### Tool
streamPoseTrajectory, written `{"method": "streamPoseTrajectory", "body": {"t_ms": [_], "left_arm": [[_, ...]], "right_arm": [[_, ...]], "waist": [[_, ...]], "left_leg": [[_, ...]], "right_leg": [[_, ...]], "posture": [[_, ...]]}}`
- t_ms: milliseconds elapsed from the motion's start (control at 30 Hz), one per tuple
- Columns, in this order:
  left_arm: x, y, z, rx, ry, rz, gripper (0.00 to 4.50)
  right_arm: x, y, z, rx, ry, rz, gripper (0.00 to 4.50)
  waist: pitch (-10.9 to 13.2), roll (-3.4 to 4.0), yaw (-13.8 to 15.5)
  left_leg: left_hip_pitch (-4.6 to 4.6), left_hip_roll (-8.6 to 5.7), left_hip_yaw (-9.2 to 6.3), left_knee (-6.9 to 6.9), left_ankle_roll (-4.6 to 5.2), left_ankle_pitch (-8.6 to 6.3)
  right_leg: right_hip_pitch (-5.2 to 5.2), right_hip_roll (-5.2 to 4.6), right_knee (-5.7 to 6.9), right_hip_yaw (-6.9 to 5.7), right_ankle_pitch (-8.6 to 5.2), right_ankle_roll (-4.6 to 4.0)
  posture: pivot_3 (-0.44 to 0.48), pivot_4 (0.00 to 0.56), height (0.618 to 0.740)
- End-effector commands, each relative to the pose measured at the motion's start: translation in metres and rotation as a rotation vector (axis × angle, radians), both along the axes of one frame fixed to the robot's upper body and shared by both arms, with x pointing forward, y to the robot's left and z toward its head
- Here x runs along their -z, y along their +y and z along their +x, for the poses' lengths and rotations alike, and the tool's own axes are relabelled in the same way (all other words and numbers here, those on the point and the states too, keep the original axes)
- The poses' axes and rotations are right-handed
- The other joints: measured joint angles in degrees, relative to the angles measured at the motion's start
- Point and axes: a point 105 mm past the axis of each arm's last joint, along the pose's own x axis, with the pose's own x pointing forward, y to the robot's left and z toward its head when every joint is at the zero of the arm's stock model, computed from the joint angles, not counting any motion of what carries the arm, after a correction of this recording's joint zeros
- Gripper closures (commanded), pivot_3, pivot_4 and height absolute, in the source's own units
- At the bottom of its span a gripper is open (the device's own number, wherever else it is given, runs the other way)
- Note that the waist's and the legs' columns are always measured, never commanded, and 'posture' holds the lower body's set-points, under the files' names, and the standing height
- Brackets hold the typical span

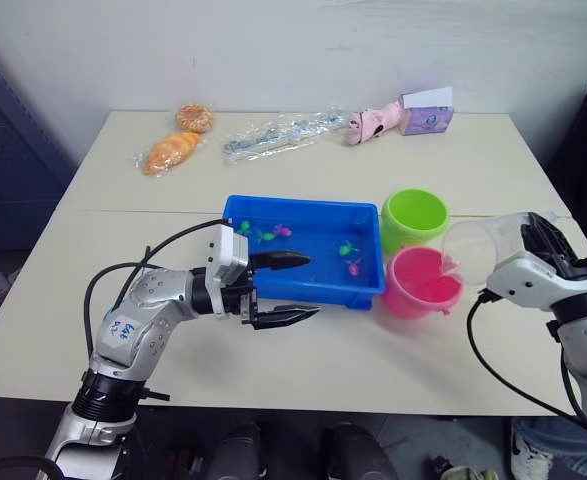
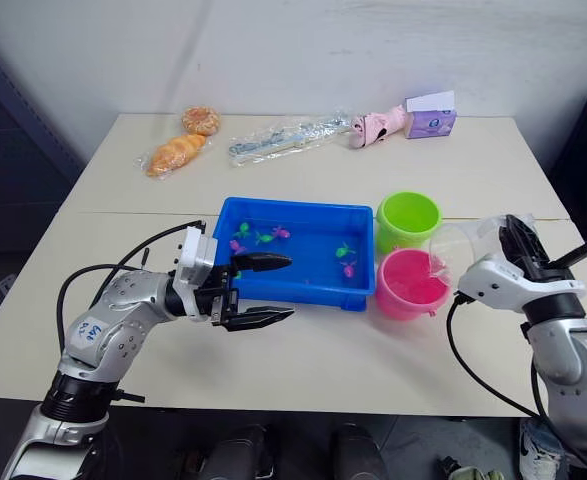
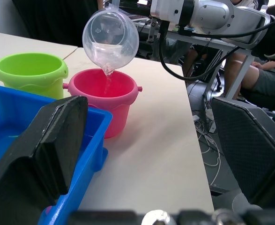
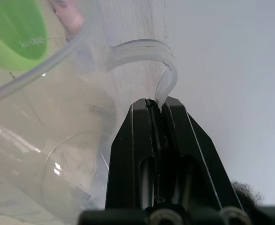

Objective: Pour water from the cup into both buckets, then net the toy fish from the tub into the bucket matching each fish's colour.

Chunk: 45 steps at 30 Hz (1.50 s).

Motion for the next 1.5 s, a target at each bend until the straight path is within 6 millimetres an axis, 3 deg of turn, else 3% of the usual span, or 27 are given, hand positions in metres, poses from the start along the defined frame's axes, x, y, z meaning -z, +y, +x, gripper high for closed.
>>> {"method": "streamPoseTrajectory", "body": {"t_ms": [33,500,633,767,867,1167,1500], "left_arm": [[-0.011,-0.001,-0.004,-0.001,-0.053,-0.013,0.00],[-0.014,0.002,0.003,-0.036,-0.062,-0.024,0.00],[-0.021,0.005,0.011,-0.071,-0.061,-0.053,0.00],[-0.028,0.008,0.019,-0.110,-0.061,-0.084,0.00],[-0.031,0.010,0.025,-0.142,-0.068,-0.093,0.00],[-0.032,0.013,0.031,-0.192,-0.084,-0.091,0.00],[-0.028,0.017,0.030,-0.232,-0.071,-0.092,0.00]], "right_arm": [[-0.017,-0.008,-0.006,0.022,-0.090,0.066,4.44],[-0.016,-0.034,-0.012,0.000,-0.101,0.852,4.44],[-0.027,-0.033,0.001,-0.035,-0.065,0.995,4.44],[-0.037,-0.031,0.019,-0.033,-0.020,0.979,4.44],[-0.036,-0.047,0.035,0.114,-0.003,1.021,4.44],[-0.061,-0.041,0.071,0.131,-0.015,0.601,4.44],[-0.054,-0.021,0.094,0.097,0.016,0.356,4.44]], "waist": [[0.00,0.00,0.05],[0.00,0.01,-0.16],[0.00,0.01,-0.28],[0.01,0.03,-0.12],[0.02,0.02,-0.16],[0.03,0.01,-0.11],[0.05,-0.03,-0.17]], "left_leg": [[0.00,0.00,0.00,0.00,0.00,0.00],[0.00,0.02,-0.03,0.02,0.03,0.00],[0.03,0.02,-0.04,0.01,0.03,0.00],[0.00,0.01,-0.01,0.02,0.06,0.02],[0.00,0.01,-0.04,0.00,0.06,0.02],[-0.13,-0.04,0.00,0.05,0.10,0.02],[-0.13,-0.02,0.01,0.07,0.10,0.03]], "right_leg": [[0.00,0.00,0.00,0.00,0.00,0.00],[0.02,-0.01,0.04,-0.01,0.00,0.00],[0.02,-0.01,0.06,-0.01,0.00,-0.01],[-0.02,-0.03,0.08,0.01,0.00,-0.01],[-0.01,-0.03,0.06,-0.02,0.00,-0.01],[-0.10,-0.06,0.03,-0.02,0.00,0.00],[-0.10,-0.05,0.03,-0.04,0.00,0.00]], "posture": [[0.000,0.150,0.740],[0.000,0.150,0.740],[0.000,0.150,0.740],[0.000,0.150,0.740],[0.000,0.150,0.740],[0.000,0.150,0.740],[0.000,0.150,0.740]]}}
